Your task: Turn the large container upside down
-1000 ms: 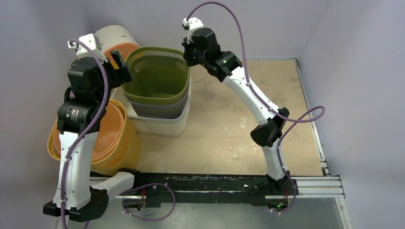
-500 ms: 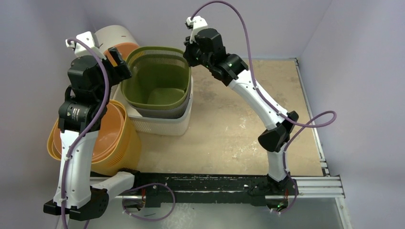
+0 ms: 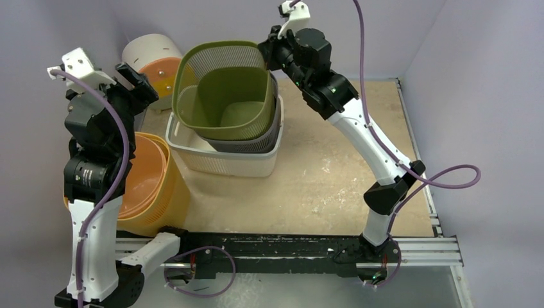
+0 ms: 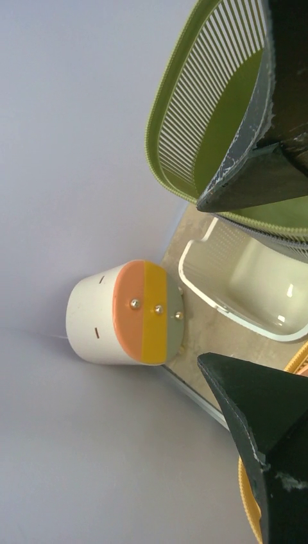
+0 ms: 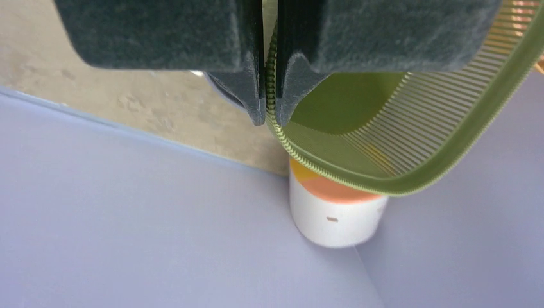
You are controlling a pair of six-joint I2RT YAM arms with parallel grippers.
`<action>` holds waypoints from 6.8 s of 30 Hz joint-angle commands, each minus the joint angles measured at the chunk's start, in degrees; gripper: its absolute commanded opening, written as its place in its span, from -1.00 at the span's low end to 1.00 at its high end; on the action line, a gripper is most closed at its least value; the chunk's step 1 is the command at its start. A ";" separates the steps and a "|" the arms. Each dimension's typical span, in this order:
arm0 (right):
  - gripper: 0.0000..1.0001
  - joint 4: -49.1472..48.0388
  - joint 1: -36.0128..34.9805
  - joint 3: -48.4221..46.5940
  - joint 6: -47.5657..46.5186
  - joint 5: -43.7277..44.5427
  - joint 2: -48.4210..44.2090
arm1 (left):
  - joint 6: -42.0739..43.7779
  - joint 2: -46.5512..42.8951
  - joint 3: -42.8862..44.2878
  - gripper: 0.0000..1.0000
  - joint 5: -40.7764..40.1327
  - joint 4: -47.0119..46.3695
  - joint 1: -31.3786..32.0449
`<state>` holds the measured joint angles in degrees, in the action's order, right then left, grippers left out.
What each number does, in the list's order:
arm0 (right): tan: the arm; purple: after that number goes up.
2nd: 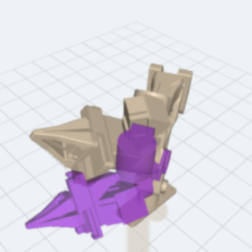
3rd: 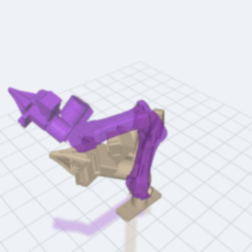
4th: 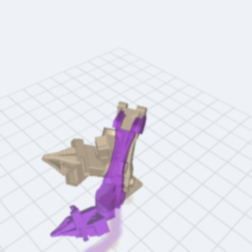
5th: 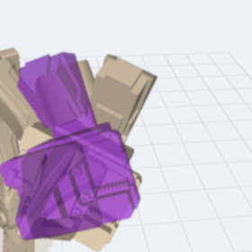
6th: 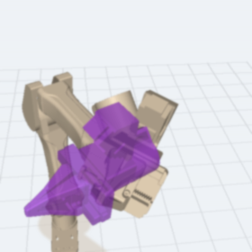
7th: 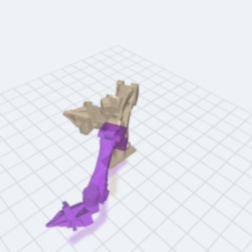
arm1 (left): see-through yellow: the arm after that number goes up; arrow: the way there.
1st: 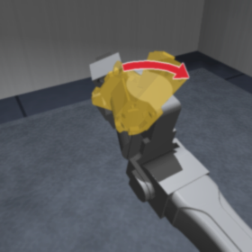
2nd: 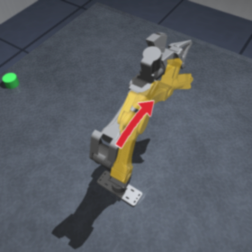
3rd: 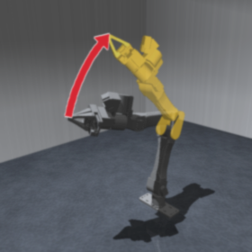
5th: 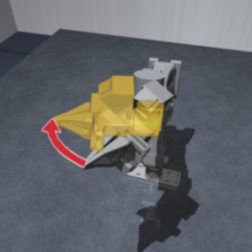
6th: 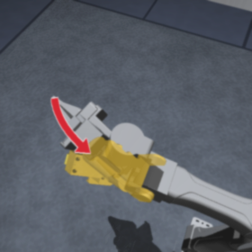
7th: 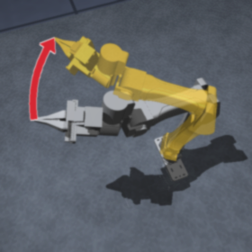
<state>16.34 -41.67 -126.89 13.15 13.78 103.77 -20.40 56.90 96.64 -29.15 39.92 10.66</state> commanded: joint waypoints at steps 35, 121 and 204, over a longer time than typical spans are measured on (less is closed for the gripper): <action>0.28 22.63 3.36 -10.30 12.61 6.43 4.95 | -0.83 0.27 -2.25 0.53 2.82 -0.19 0.24; -1.00 -28.57 13.70 21.92 -24.53 37.72 -26.14 | 0.18 -1.10 -3.02 0.54 -0.41 1.47 0.24; 0.08 18.00 10.55 20.51 -2.99 -13.26 -9.68 | -1.31 1.36 -9.10 0.53 2.04 -0.92 0.24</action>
<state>33.87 -30.68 -107.44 10.92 -0.12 95.22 -21.06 58.87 87.48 -27.22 41.25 10.66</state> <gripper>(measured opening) 0.549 0.767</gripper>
